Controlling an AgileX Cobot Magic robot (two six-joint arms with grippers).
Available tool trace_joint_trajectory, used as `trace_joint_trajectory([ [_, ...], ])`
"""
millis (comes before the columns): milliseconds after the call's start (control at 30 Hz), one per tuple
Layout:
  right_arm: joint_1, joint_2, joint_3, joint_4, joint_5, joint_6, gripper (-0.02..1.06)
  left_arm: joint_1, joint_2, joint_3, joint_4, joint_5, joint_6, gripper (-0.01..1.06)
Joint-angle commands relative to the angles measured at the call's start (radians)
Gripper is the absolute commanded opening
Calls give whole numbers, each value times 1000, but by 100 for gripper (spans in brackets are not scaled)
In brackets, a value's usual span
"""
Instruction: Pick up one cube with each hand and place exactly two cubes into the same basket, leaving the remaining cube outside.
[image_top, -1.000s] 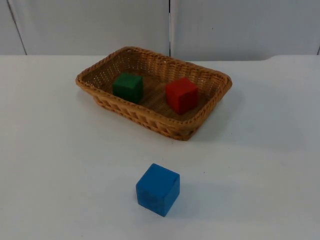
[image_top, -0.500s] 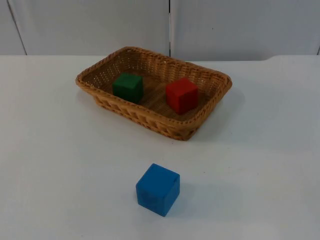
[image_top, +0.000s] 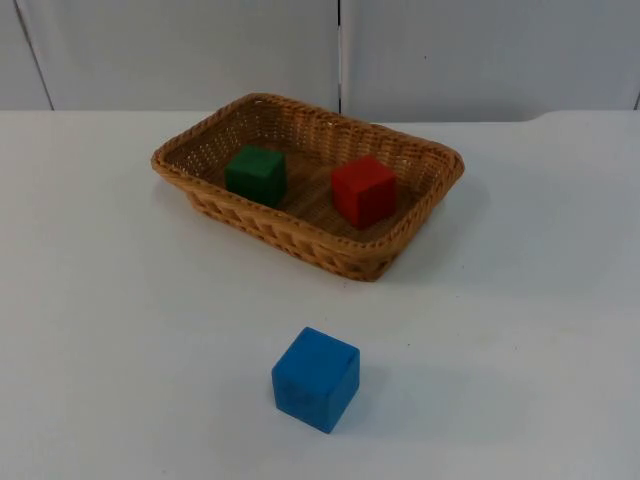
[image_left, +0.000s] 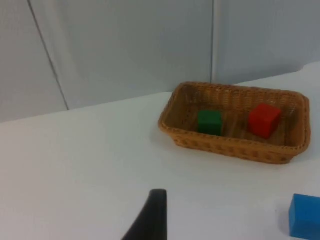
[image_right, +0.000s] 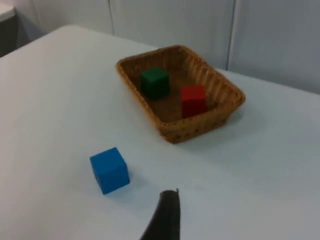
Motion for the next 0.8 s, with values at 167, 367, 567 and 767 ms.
trace_joint_trajectory([
  [167,1,-46,-15,-19,60,39,75,-1,-83,4,100,78,-105,89],
  [367,1,-46,-26,-29,148,39,75,-1,-83,66,163,132,-133,89],
  [567,1,-46,-20,-125,223,61,75,-1,-83,170,163,95,-159,89],
  [767,1,-46,-2,-164,214,109,75,-1,-83,196,164,66,-168,89],
])
